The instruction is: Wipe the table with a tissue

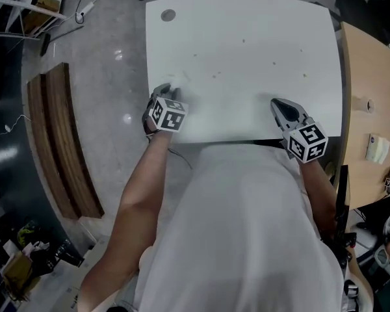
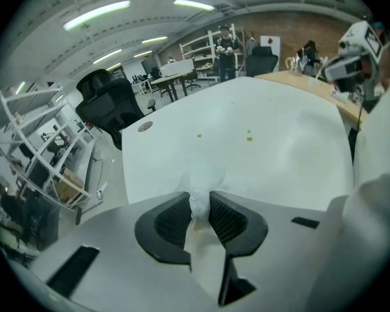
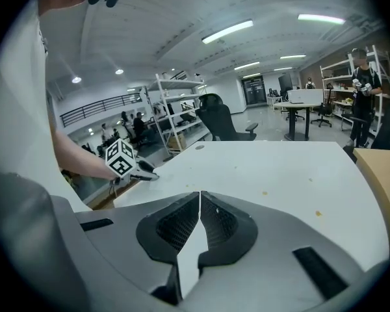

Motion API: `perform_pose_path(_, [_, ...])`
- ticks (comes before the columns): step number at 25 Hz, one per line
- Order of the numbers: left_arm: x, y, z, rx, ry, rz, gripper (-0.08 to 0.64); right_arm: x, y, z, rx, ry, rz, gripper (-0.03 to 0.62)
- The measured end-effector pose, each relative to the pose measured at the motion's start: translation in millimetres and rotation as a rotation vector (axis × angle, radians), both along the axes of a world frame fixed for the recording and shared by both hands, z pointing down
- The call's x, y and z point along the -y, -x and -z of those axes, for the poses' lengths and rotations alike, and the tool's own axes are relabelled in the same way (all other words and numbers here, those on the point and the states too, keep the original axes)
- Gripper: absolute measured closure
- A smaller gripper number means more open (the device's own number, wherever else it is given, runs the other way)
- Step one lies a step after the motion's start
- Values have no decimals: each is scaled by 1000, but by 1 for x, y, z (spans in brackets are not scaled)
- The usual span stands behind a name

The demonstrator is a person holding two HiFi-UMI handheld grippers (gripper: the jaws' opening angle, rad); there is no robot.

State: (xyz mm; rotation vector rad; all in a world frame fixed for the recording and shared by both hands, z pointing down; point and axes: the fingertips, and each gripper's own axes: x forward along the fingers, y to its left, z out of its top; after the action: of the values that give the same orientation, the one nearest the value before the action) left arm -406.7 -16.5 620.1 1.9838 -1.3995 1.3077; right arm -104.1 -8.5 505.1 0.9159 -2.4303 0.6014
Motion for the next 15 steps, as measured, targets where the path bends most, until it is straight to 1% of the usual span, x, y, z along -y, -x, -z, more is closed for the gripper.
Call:
perform_pose_path(2, [0, -8, -9, 74, 12, -56, 483, 3, -5, 1, 0, -2, -9, 574])
perform_pose_path(4, [-1, -17, -15, 148, 4, -103, 485, 5, -12, 0, -1, -2, -20, 574])
perform_pose_path(6, [-1, -22, -17, 190, -9, -129, 486, 5, -17, -1, -2, -1, -32, 574])
perform_pose_path(8, [0, -25, -18, 198, -8, -158, 488, 4, -19, -2, -3, 0, -39, 574])
perform_pose_path(10, [1, -29, -19, 199, 9, -202, 489, 2, -18, -2, -2, 0, -39, 574])
perform_pose_path(12, [2, -34, -21, 197, 47, -246, 491, 1, -18, -3, 1, -1, -35, 574])
perform_pose_path(15, [0, -43, -23, 179, 137, -313, 493, 1, -17, -2, 7, -2, -30, 574])
